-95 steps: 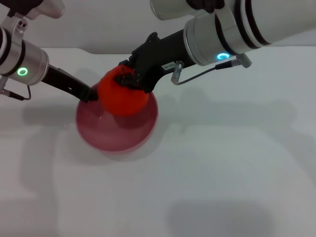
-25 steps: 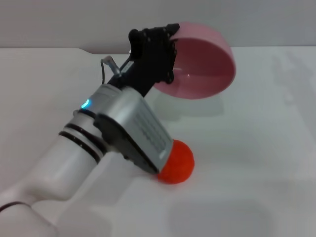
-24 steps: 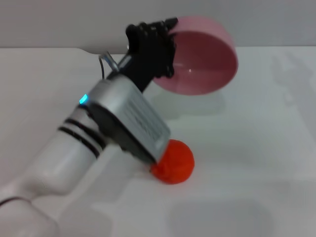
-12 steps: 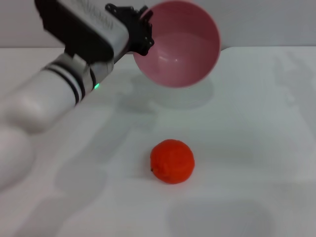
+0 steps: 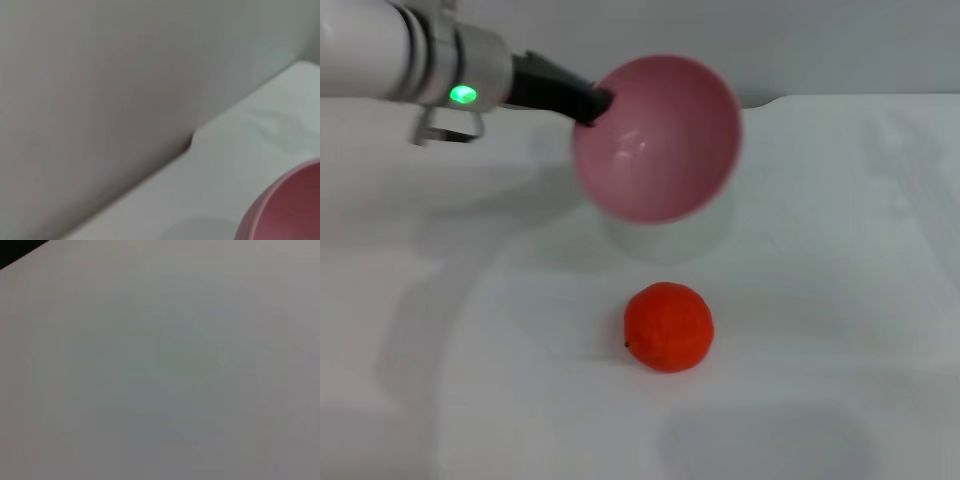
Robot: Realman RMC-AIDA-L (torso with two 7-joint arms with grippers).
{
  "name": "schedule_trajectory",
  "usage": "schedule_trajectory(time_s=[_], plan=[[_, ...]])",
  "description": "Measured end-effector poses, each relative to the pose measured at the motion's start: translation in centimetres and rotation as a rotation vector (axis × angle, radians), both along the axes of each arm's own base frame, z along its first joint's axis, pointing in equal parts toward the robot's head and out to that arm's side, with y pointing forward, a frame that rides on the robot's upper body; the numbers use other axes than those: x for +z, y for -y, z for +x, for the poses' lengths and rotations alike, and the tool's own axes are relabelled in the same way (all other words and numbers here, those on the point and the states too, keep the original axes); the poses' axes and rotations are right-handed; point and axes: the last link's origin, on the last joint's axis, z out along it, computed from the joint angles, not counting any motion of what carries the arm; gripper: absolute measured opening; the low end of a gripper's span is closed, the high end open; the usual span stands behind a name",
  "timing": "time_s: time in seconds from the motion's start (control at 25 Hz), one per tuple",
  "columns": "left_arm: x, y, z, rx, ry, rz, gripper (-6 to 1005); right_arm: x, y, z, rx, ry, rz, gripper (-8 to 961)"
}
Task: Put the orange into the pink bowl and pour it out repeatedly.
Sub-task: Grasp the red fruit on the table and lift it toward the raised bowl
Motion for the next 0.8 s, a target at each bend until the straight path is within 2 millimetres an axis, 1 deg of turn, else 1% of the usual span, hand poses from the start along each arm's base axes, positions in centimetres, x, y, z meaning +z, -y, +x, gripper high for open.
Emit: schedule_trajectory(time_s=[0.12,0.16,0.2,0.24,0.28,0.44,0.48,0.52,0.64,0.68,0.72,0.8], plan=[[2.4,-0.8,-1.4,0.083,-0.051,-0.09,41,-1.2,-0.1,-0.2,0.019,0.065,-0.099,414],[3.1,-0.8,-2.3,0.116,-0.081,-0.104,41,-1.6,-0.3,-0.2,0.016,0.092,-0.146,414],[4.1,-0.8,-3.2,0.145,-0.123,-0.102,41,-1.9,-0.5,-0.2,0.012,0.119,-0.193,413],[4.4,-0.8,-3.4,0.152,-0.131,-0.099,41,-2.1,-0.8,-0.2,0.008,0.145,-0.237,413],[5.2,-0.7,-4.1,0.178,-0.152,-0.095,41,-2.5,-1.1,-0.2,-0.003,0.183,-0.297,413],[7.5,-0.3,-6.7,0.269,-0.16,-0.065,41,-3.7,-2.5,-0.2,-0.087,0.316,-0.478,414],[7.8,-0.2,-7.0,0.279,-0.159,-0.058,41,-3.9,-2.9,-0.2,-0.116,0.342,-0.514,415],[8.5,0.1,-7.9,0.307,-0.153,-0.047,41,-3.9,-3.2,-0.3,-0.14,0.366,-0.543,416],[8.9,0.4,-8.8,0.333,-0.148,-0.041,41,-4.6,-4.4,-0.7,-0.237,0.462,-0.674,417],[9.0,0.6,-9.1,0.341,-0.147,-0.041,41,-5.0,-5.4,-1.2,-0.302,0.536,-0.768,418],[9.0,0.7,-9.3,0.347,-0.147,-0.041,41,-5.0,-5.4,-1.2,-0.302,0.536,-0.768,419],[9.0,0.9,-9.7,0.355,-0.15,-0.045,41,-6.0,-6.1,-1.8,-0.375,0.641,-0.892,420]])
